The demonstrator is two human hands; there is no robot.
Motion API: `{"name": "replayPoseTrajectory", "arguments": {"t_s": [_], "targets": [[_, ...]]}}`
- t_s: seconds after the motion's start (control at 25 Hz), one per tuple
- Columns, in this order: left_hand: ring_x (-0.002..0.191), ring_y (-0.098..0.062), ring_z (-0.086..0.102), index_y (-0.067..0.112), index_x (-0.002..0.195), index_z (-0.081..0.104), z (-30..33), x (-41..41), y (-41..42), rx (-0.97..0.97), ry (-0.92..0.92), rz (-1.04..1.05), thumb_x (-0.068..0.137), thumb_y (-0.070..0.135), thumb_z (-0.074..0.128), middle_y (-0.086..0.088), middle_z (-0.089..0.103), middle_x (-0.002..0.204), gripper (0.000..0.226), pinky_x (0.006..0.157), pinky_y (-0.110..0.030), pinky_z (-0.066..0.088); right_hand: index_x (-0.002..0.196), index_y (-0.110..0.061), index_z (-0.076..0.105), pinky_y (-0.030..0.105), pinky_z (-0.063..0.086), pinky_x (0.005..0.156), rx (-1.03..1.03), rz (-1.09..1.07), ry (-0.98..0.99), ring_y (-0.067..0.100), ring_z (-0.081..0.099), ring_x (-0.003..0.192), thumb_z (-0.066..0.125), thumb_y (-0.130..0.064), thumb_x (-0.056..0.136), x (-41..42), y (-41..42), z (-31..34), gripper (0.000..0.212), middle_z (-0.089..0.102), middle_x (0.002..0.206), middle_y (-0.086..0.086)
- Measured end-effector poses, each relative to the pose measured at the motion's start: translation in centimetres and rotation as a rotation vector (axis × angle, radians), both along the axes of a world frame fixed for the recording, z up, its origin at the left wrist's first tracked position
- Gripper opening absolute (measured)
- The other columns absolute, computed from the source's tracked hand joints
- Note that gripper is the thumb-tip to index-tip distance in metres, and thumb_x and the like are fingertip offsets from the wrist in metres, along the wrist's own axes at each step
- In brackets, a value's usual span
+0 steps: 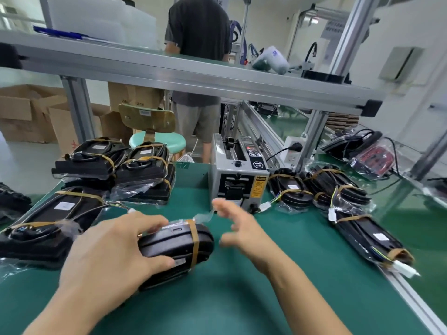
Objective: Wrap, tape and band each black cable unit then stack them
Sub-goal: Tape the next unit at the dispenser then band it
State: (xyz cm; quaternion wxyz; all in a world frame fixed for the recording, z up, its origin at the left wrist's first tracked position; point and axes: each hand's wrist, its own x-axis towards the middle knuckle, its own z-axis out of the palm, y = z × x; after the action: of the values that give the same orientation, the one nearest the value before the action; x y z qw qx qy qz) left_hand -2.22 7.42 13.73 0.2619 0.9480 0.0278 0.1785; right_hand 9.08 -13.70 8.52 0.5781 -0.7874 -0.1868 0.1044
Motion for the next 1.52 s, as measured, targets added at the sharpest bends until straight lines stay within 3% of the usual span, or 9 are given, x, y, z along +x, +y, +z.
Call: {"name": "replayPoseTrajectory", "arguments": {"t_s": [0.16,0.24,0.28,0.32,0.36,0.6,1.0,1.24,1.52], "targets": [[0.091,-0.007,0.056,0.049,0.099,0.060,-0.6,0.7,-2.3,0.136,0.148,0.134,0.056,0.060,0.075,0.021,0.062,0.091,0.046,0.067,-0.025,0.037,0.098,-0.021,0.070,0.017,0.040,0.059,0.261,-0.719,0.179,0.006,0.053,0.072,0.059,-0.013,0.090,3.7,-0.4,0.8,0.015,0.065,0.085,-0.008],[0.087,-0.008,0.055,0.045,0.099,0.060,-0.8,1.0,-3.1,0.185,0.183,0.176,0.059,0.063,0.071,0.018,0.060,0.089,0.044,0.061,-0.024,0.032,0.088,-0.019,0.070,0.023,0.044,0.061,0.276,-0.814,0.219,0.007,0.056,0.070,0.061,-0.016,0.089,5.5,0.0,1.0,0.010,0.066,0.080,-0.006],[0.085,-0.008,0.054,0.044,0.099,0.059,-1.0,1.2,-3.4,0.203,0.194,0.191,0.060,0.064,0.069,0.017,0.058,0.087,0.045,0.059,-0.025,0.031,0.084,-0.019,0.068,0.022,0.028,0.061,0.275,-0.837,0.238,0.007,0.058,0.073,0.062,-0.015,0.089,6.1,0.2,1.1,0.009,0.067,0.079,-0.005],[0.085,-0.009,0.054,0.043,0.099,0.058,-1.2,1.3,-3.6,0.218,0.205,0.200,0.060,0.065,0.068,0.016,0.057,0.086,0.046,0.059,-0.025,0.031,0.081,-0.019,0.067,0.027,0.038,0.090,0.269,-0.852,0.251,0.007,0.059,0.077,0.063,-0.015,0.088,6.7,0.5,1.1,0.009,0.066,0.077,-0.006],[0.085,-0.009,0.054,0.043,0.100,0.057,-1.4,1.5,-3.7,0.230,0.214,0.206,0.060,0.066,0.067,0.016,0.057,0.087,0.047,0.059,-0.026,0.030,0.080,-0.019,0.066,0.027,0.048,0.064,0.268,-0.865,0.260,0.010,0.060,0.076,0.065,-0.014,0.088,7.3,0.8,0.9,0.009,0.063,0.072,-0.007],[0.082,-0.010,0.054,0.043,0.098,0.057,-2.0,2.1,-3.6,0.234,0.225,0.216,0.060,0.067,0.065,0.017,0.055,0.083,0.046,0.058,-0.026,0.031,0.066,-0.013,0.055,0.029,0.041,0.066,0.282,-0.981,0.351,0.024,0.048,0.067,0.074,-0.014,0.080,10.0,2.2,0.9,0.023,0.049,0.063,-0.001],[0.089,-0.011,0.055,0.044,0.106,0.054,-2.1,1.3,-3.8,0.189,0.208,0.223,0.066,0.067,0.062,0.016,0.055,0.093,0.047,0.064,-0.025,0.031,0.074,-0.013,0.051,0.018,0.027,0.035,0.506,-0.857,0.531,0.012,0.032,0.053,0.068,-0.015,0.084,7.2,2.0,2.7,0.020,0.044,0.068,0.001],[0.089,-0.012,0.055,0.041,0.105,0.057,-2.4,1.0,-4.0,0.138,0.173,0.226,0.071,0.064,0.061,0.015,0.055,0.092,0.040,0.065,-0.026,0.031,0.078,-0.025,0.071,0.016,0.037,0.075,0.370,-0.399,0.337,-0.016,0.058,0.081,0.068,-0.027,0.082,-3.9,1.8,3.2,0.006,0.068,0.074,-0.030],[0.087,-0.011,0.056,0.046,0.103,0.059,-2.5,0.4,-4.6,0.135,0.136,0.255,0.070,0.062,0.064,0.015,0.057,0.092,0.037,0.065,-0.025,0.027,0.066,-0.021,0.075,-0.002,0.039,0.060,0.370,-0.259,0.275,-0.009,0.060,0.068,0.060,-0.014,0.089,-6.5,2.2,2.7,0.028,0.066,0.097,-0.010]]}}
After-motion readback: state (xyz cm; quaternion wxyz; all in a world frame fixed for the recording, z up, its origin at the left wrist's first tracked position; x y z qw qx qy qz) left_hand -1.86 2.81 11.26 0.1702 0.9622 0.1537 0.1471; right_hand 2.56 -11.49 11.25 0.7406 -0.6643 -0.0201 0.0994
